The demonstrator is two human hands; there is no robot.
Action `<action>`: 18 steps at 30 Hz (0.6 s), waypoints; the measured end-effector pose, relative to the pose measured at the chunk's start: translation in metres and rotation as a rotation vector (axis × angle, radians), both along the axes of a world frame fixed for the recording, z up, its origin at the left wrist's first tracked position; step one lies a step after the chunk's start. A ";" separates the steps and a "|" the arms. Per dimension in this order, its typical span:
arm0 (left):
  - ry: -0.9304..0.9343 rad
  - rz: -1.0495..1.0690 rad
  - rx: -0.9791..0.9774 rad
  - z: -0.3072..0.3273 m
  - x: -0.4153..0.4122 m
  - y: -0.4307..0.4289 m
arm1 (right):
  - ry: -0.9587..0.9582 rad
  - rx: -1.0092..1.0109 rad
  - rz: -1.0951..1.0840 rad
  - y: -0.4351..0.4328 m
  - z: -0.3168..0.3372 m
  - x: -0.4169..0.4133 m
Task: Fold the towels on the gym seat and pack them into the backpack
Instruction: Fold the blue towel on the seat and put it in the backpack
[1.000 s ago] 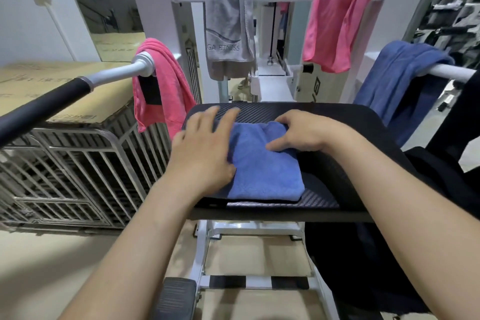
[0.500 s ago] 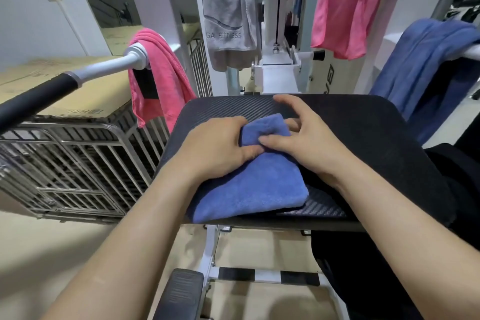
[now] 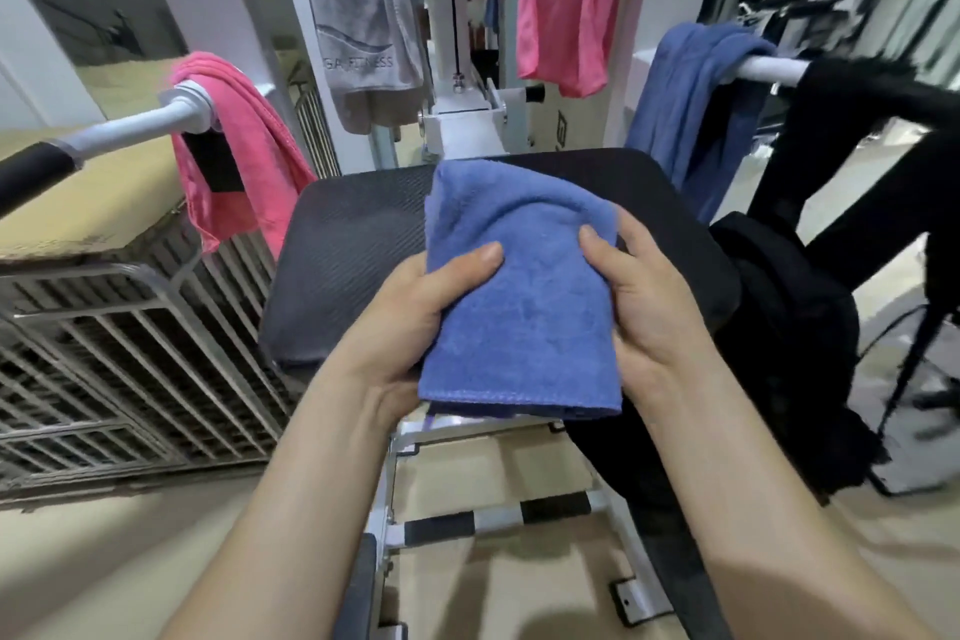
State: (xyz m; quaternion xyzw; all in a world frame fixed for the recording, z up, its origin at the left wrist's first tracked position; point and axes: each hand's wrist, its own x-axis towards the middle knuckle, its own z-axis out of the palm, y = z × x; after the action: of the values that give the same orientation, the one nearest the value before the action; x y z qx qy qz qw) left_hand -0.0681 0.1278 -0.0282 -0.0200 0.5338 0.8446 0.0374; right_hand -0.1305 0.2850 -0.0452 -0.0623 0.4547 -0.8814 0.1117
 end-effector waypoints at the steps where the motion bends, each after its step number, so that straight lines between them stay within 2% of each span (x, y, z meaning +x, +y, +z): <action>1: 0.006 -0.022 0.028 -0.004 0.006 0.013 | 0.026 0.169 -0.166 0.005 -0.001 0.013; 3: 0.049 -0.038 -0.052 -0.011 0.016 0.036 | 0.181 0.584 -0.473 0.020 -0.006 0.035; 4: 0.091 -0.016 -0.146 -0.015 0.018 0.045 | 0.270 0.750 -0.543 0.031 -0.010 0.043; 6: 0.234 0.100 -0.453 -0.027 0.023 0.063 | 0.364 0.976 -0.494 0.055 -0.019 0.055; 8: 0.462 0.190 -0.863 -0.042 0.029 0.087 | 0.350 1.163 -0.351 0.081 -0.030 0.069; 10: 0.625 0.111 -1.105 -0.057 0.037 0.116 | 0.250 1.221 -0.242 0.107 -0.040 0.081; 11: 0.622 0.060 -1.154 -0.067 0.039 0.130 | 0.167 1.169 -0.229 0.118 -0.046 0.085; 13: 0.487 -0.016 -1.155 -0.087 0.037 0.156 | -0.032 1.064 -0.263 0.141 -0.060 0.087; 14: 0.376 -0.067 -1.070 -0.098 0.034 0.167 | -0.081 1.056 -0.299 0.150 -0.067 0.085; 16: 0.088 -0.153 -0.733 -0.115 0.023 0.184 | -0.041 1.073 -0.343 0.164 -0.077 0.077; 18: -0.191 -0.136 -0.376 -0.133 0.008 0.195 | 0.071 1.106 -0.215 0.177 -0.083 0.067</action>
State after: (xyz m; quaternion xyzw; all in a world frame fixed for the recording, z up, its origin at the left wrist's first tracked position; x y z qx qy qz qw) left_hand -0.0598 0.3228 -0.1610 -0.0706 0.6759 0.7200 0.1404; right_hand -0.0632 0.4625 -0.1286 0.0225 0.8562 -0.5156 0.0219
